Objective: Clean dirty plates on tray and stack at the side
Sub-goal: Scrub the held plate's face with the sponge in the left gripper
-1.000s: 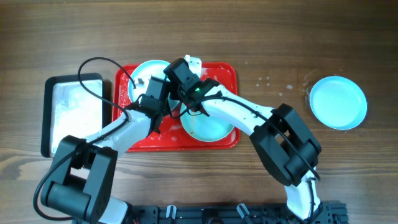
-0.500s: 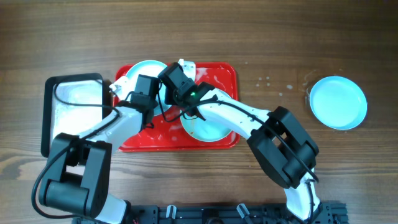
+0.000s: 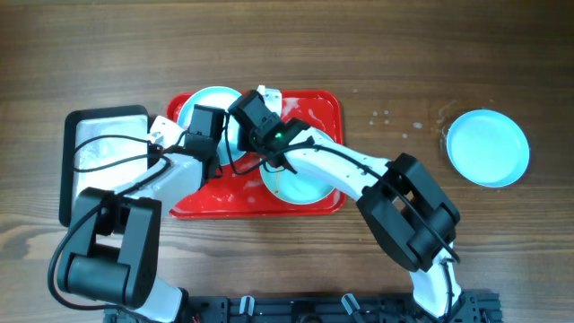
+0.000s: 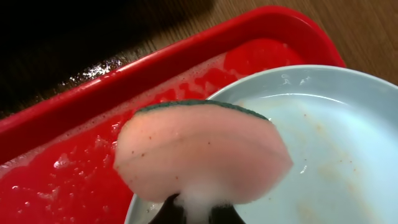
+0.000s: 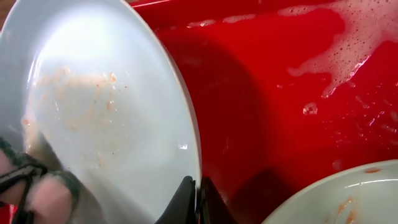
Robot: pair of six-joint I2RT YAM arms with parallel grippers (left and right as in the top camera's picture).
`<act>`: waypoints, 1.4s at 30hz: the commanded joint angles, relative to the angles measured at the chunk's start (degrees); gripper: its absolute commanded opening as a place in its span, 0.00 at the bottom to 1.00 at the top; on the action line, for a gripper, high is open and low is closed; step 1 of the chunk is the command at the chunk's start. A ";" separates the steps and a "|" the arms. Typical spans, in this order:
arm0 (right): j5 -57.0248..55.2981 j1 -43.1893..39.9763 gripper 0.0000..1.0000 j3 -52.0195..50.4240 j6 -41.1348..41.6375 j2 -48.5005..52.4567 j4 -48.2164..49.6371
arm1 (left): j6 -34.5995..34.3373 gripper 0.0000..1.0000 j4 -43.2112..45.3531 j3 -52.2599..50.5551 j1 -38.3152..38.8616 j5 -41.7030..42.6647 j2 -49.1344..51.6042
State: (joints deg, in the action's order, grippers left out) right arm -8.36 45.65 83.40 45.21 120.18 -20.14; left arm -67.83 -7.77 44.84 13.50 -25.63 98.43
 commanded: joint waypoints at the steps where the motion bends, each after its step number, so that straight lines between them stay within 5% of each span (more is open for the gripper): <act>1: -0.52 -0.24 0.04 0.85 -0.20 0.37 -0.44 | -1.03 0.04 0.02 -1.51 1.77 1.77 5.18; 15: -0.52 -0.24 0.04 0.85 -0.22 0.35 -0.42 | 37.20 0.04 12.74 -1.49 5.79 26.21 9.57; 22: -0.52 -0.24 0.04 0.85 -0.46 0.35 -0.46 | 44.96 0.04 12.96 -0.39 5.66 43.93 8.24; 26: -0.52 -0.24 0.04 0.85 -0.72 0.35 -0.46 | 46.69 0.04 12.50 -0.28 5.66 44.65 7.21; 28: -0.52 -0.24 0.04 0.85 -0.70 0.37 -0.46 | 46.03 0.04 11.78 -0.28 5.29 41.79 7.23; 35: -0.50 -0.24 0.04 0.85 -0.68 0.35 -0.46 | 32.46 0.04 0.92 -0.31 4.96 5.88 7.32; 42: -0.50 -0.24 0.04 0.85 -0.70 0.35 -0.46 | 31.12 0.04 -0.79 -0.26 4.98 -13.51 7.32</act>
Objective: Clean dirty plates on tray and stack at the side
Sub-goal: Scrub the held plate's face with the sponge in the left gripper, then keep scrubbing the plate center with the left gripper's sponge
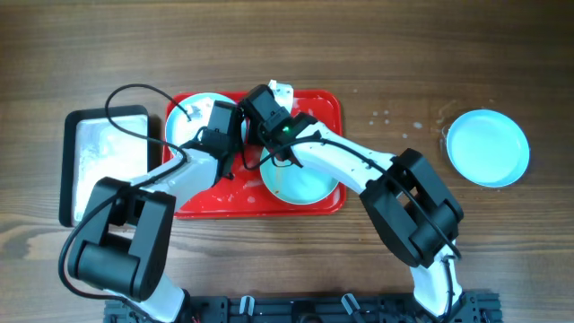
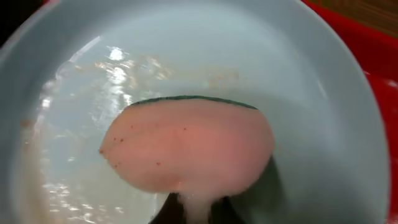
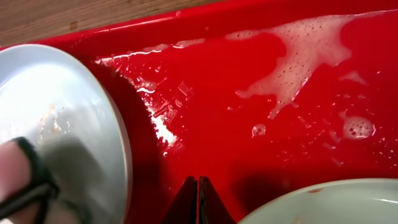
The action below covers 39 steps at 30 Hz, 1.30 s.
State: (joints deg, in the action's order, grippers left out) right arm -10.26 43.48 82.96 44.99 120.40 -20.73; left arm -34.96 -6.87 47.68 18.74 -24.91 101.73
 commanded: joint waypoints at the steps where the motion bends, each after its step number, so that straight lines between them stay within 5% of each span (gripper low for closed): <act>1: 1.40 1.92 0.04 1.29 -0.48 0.15 0.13 | -1.75 0.04 -1.49 -2.91 -0.26 -16.33 4.02; 5: 2.73 1.90 0.04 1.29 -0.92 0.15 1.18 | -1.53 0.04 -1.57 -2.01 0.07 -15.61 4.00; 9: 6.40 1.66 0.07 1.29 -2.40 0.15 5.51 | -1.57 0.04 -3.96 -2.01 0.09 -5.79 4.00; 12: 10.47 0.46 0.34 1.29 -5.14 0.15 9.79 | -3.19 0.04 -7.67 -2.01 0.11 1.90 4.00; 14: 11.85 -0.61 0.43 1.29 -6.03 0.15 11.58 | -3.48 0.04 -9.66 -2.01 0.11 4.55 4.00; 20: 20.61 -4.02 0.52 1.29 -7.52 3.85 15.04 | -3.45 0.04 -13.35 -2.01 0.09 11.69 3.89; 30: 27.32 -4.46 0.43 1.29 -11.98 7.34 15.52 | 0.07 0.04 -16.22 -2.01 -2.54 27.10 0.52; 33: 27.21 -4.46 0.29 1.29 -11.98 7.85 15.15 | 0.02 0.04 -17.81 -2.01 -4.70 28.20 -0.90; 36: 27.10 -4.46 0.04 1.29 -11.93 9.20 15.17 | 0.04 0.04 -18.29 -2.01 -6.75 31.15 -1.55; 39: 27.10 -4.46 0.04 1.29 -11.78 9.81 15.08 | 0.02 0.04 -18.38 -2.01 -7.02 33.40 -1.53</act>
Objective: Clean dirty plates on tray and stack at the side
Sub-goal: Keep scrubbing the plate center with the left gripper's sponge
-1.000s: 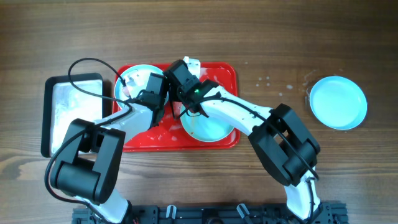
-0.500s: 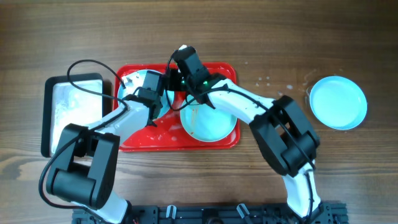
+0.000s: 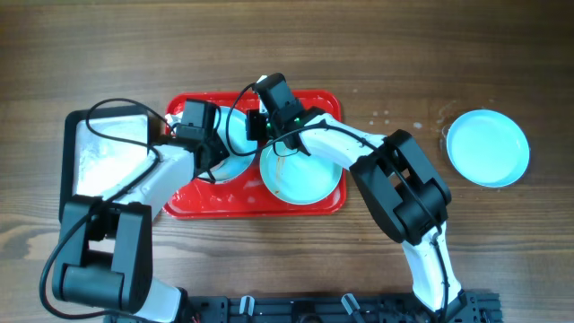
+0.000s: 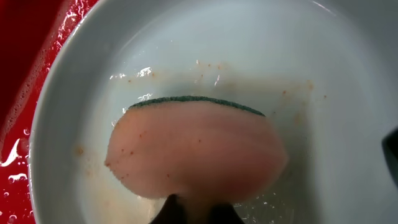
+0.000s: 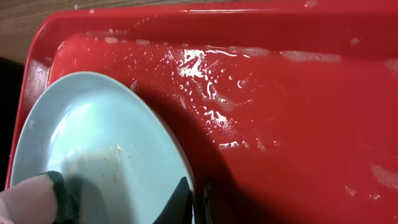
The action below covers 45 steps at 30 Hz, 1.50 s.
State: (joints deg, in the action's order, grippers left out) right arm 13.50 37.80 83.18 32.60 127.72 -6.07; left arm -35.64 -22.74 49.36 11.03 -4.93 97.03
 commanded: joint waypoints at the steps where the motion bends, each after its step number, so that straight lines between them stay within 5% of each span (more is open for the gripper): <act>1: 3.34 1.22 0.04 1.07 0.92 2.49 0.44 | 0.70 0.04 -2.62 -3.69 0.74 14.19 3.17; 11: 3.61 1.20 0.04 1.07 2.38 2.49 0.50 | 3.91 0.04 -9.05 -3.69 0.68 30.03 3.15; 18: 3.58 1.20 0.04 1.09 2.58 2.49 0.52 | 1.33 0.04 -9.11 -3.72 0.70 4.85 3.15; 21: 3.58 1.09 0.04 1.11 3.52 2.49 0.50 | -8.48 0.04 -9.20 -3.93 0.70 -11.28 3.17; 24: 3.56 1.09 0.04 1.11 3.58 2.49 0.52 | -13.75 0.04 -7.63 -4.68 0.70 -17.99 3.26; 35: 4.02 0.79 0.04 1.11 5.07 2.49 0.20 | -29.42 0.04 -2.58 -8.22 0.68 -28.85 5.95; 40: 4.02 0.79 0.04 1.11 5.07 2.49 -0.44 | -29.29 0.04 6.12 -8.22 0.68 -33.33 6.08; 45: 4.00 0.79 0.05 1.11 5.07 2.49 -0.81 | -27.91 0.04 18.49 -8.22 0.74 -29.35 6.40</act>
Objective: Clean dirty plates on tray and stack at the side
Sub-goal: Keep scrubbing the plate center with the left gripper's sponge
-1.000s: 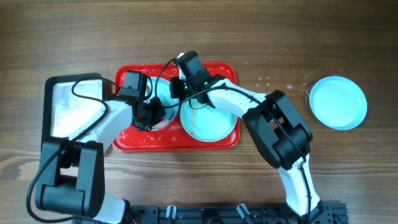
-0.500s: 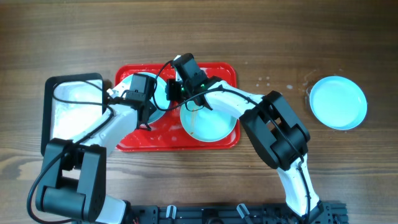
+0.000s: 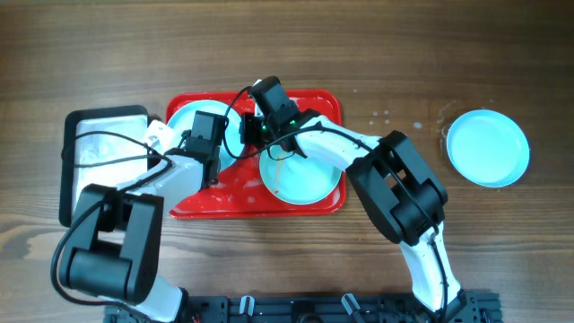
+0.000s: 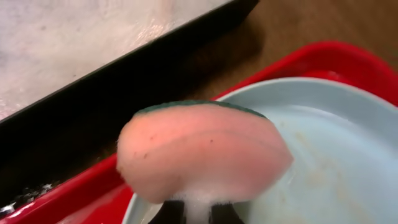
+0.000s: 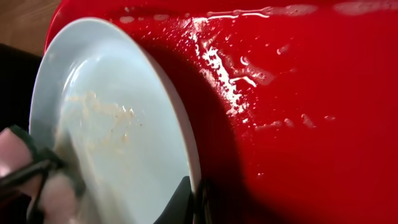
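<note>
A pale blue dirty plate (image 5: 112, 137) stands tilted on the red tray (image 5: 298, 124), streaked with orange-brown residue. My right gripper (image 5: 194, 200) is shut on its rim. My left gripper (image 4: 199, 211) is shut on a foamy pink sponge (image 4: 202, 149) with a green scouring face, held at the plate's (image 4: 323, 143) left edge. A second dirty plate (image 3: 300, 175) lies flat on the tray (image 3: 327, 103). From overhead, both grippers meet over the tray's back left, at the tilted plate (image 3: 184, 119).
A black basin (image 3: 99, 157) of foamy water stands just left of the tray, and its wall (image 4: 124, 93) is close behind the sponge. A clean pale blue plate (image 3: 487, 148) lies on the wooden table far right. Wet foam streaks the tray floor.
The sponge was pressed in the middle of the plate's bowl; now it is at the plate's edge nearest the black basin. The right gripper still pinches the rim, and the plate stands steeper.
First the sponge hung at the plate's edge over the tray, with the right gripper on the rim. Then it lay inside the plate's bowl at two moments, at different spots. Now it is back at the edge, and residue still shows on the plate.
</note>
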Robot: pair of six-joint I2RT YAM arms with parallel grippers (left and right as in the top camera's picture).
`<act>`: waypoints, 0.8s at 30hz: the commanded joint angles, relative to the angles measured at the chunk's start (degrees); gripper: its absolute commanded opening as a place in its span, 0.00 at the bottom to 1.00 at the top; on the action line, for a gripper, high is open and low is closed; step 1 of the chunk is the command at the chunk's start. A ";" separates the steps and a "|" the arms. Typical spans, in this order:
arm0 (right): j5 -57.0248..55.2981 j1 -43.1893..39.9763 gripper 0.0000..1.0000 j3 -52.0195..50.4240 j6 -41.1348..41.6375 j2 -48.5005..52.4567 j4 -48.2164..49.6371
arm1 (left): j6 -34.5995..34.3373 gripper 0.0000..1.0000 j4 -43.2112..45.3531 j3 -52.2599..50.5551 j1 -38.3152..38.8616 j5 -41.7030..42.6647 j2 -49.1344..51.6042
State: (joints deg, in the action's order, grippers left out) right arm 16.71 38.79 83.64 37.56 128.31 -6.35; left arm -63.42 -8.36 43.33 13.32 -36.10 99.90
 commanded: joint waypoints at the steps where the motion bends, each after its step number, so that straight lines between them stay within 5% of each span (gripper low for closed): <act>1: 0.79 -0.20 0.04 0.66 0.09 1.90 -0.52 | 2.45 0.04 6.10 -2.19 -1.55 4.68 3.74; 11: 0.87 -0.20 0.04 0.66 0.11 1.90 -0.52 | 40.22 0.04 14.32 -2.10 -1.62 47.41 4.48; 18: 1.86 -0.20 0.04 0.66 -0.04 1.90 -0.48 | 38.56 0.04 5.05 -1.31 -2.97 50.77 1.77; 24: 2.32 -0.42 0.04 0.66 0.13 1.90 -0.44 | 32.72 0.04 -13.22 3.87 -8.79 38.56 -8.70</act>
State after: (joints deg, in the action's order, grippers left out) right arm 17.15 38.30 83.72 37.87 128.33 -6.46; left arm -27.70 -13.67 45.71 7.84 9.13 95.44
